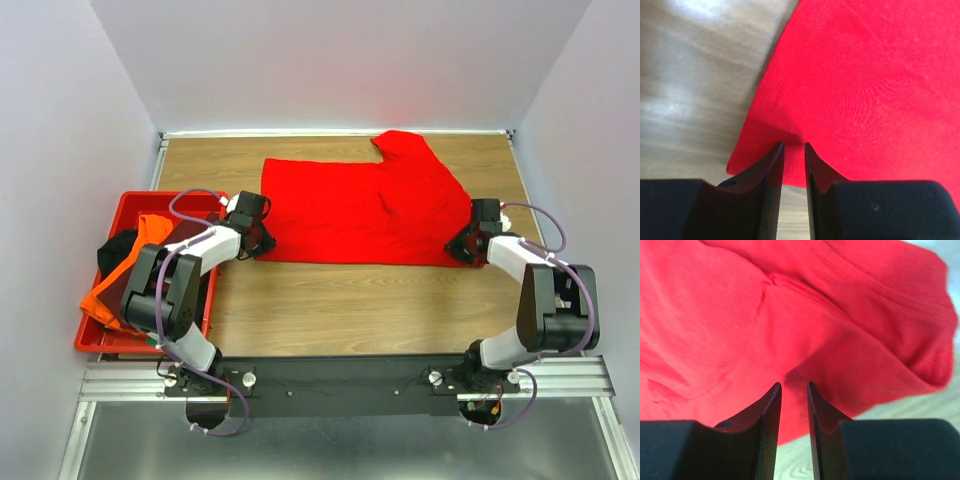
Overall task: Fold and stack the t-shirts
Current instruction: Fold the tshirt
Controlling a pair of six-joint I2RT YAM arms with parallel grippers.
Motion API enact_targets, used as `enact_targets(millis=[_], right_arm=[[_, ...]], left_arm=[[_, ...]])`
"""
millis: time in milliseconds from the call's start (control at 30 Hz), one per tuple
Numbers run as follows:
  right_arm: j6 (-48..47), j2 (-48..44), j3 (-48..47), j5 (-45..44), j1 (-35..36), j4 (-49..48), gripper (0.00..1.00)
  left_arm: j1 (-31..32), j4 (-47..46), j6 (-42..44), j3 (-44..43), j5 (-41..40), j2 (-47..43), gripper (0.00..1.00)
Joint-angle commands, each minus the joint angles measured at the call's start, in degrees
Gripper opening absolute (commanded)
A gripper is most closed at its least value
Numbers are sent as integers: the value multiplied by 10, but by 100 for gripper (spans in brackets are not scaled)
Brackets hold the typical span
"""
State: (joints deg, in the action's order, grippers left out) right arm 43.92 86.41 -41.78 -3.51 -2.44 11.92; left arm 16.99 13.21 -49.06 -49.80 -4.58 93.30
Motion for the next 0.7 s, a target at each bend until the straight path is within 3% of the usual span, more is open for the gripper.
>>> enact_targets(millis=[0, 367, 667], right_arm=[[10, -31, 24, 8, -6, 46, 34], [11, -86, 83, 17, -6, 71, 34], [9, -144, 70, 30, -6, 103, 34]], left_arm=[[0, 37, 5, 24, -18, -29, 31], [0, 46, 5, 77, -9, -80, 31], [1, 59, 14, 90, -6, -112, 31]])
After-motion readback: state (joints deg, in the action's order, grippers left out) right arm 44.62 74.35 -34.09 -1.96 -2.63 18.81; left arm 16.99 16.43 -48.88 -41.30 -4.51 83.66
